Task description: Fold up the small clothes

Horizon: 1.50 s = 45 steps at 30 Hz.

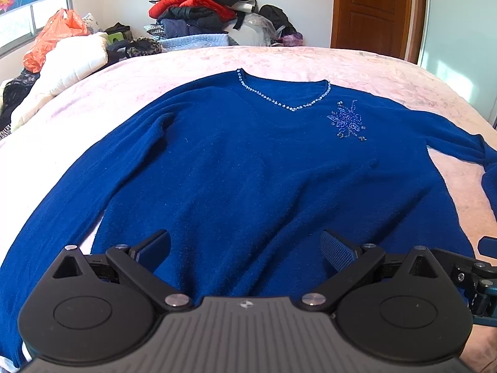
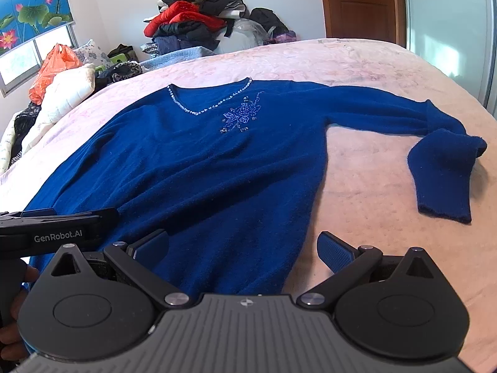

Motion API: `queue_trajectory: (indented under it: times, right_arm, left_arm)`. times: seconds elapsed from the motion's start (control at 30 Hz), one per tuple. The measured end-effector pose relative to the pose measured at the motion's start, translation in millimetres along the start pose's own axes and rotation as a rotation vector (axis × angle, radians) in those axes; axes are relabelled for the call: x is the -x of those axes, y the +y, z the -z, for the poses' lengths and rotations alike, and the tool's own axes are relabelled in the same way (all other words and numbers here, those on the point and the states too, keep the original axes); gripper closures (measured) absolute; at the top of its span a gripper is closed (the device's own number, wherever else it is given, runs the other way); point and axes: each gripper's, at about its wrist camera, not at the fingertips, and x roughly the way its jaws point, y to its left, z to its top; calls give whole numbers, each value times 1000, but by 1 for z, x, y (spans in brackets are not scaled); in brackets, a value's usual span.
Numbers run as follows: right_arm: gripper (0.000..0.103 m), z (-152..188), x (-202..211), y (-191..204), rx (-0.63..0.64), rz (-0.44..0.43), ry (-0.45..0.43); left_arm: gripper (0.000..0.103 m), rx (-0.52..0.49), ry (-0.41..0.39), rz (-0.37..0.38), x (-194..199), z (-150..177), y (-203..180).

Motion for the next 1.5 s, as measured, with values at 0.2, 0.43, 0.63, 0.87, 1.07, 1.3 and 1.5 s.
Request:
queue_trajectory:
  times: [0.2, 0.43, 0.63, 0.87, 1.07, 1.3, 1.5]
  right_arm:
    - [0, 1, 0, 0, 0, -9, 1]
    - [0, 3, 1, 2, 34, -11, -17]
    - [0, 3, 4, 3, 60, -10, -35]
    - [0, 2, 7, 2, 76, -13, -63]
    - [0, 4, 10, 1, 174, -49, -123]
    - [0, -1, 12, -4, 187, -79, -109]
    - [6, -7, 14, -26, 116, -60, -134]
  left_arm:
    - [0, 0, 7, -5, 0, 1, 1]
    - [0, -11, 17, -12, -3, 0, -3]
    - [0, -11, 19, -21, -5, 2, -3]
    - [0, -26, 23, -24, -7, 2, -7]
    - [0, -44, 25, -25, -9, -1, -12]
    - [0, -79, 9, -27, -11, -9, -21]
    - [0, -100, 8, -8, -16, -17, -30]
